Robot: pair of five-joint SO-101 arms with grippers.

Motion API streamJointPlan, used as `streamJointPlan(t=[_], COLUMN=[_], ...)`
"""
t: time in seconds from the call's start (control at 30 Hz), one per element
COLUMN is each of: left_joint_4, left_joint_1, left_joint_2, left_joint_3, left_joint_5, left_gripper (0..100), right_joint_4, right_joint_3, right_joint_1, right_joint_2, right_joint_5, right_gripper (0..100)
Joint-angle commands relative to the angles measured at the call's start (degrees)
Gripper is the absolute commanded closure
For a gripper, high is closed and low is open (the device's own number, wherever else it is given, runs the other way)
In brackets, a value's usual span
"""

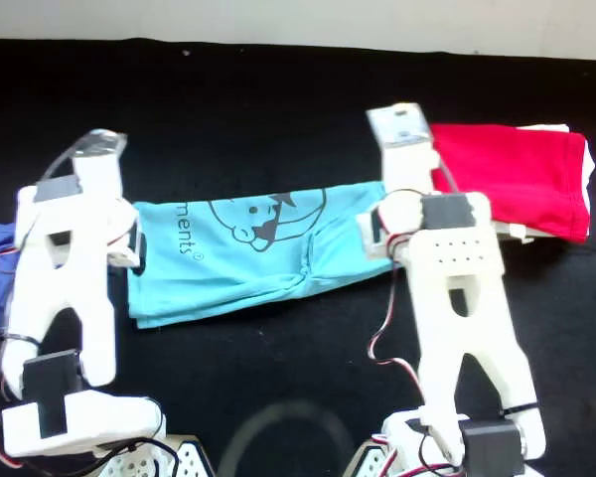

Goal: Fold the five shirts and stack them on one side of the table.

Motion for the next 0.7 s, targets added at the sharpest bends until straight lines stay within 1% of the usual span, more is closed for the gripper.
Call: streamJointPlan(t=[0.0,0.23,0.4,0.57,0.67], left_joint_4=[-2.99,-8.97,-9.93,-11.08,-10.81], left_joint_1=[-1.71,-0.75,-1.71,-1.63,-0.66], left_joint_2=[-0.22,0.22,7.69,15.25,18.51], left_joint_3=[-0.04,1.36,0.84,-2.24,-4.53], left_joint_5=[-0.7,-1.14,-5.71,-5.63,-5.71], left_gripper=[80,80,80,80,82], right_joint_4=[2.68,6.73,8.75,11.3,11.65], right_joint_3=[-2.51,-2.33,-2.33,-2.24,-2.24], right_joint_1=[2.86,6.99,8.92,9.19,9.19], right_joint_2=[-2.24,-5.32,-12.53,-18.51,-19.38], right_joint_5=[0.09,0.18,4.92,5.27,5.27], right_gripper=[81.5,81.5,81.5,81.5,81.5])
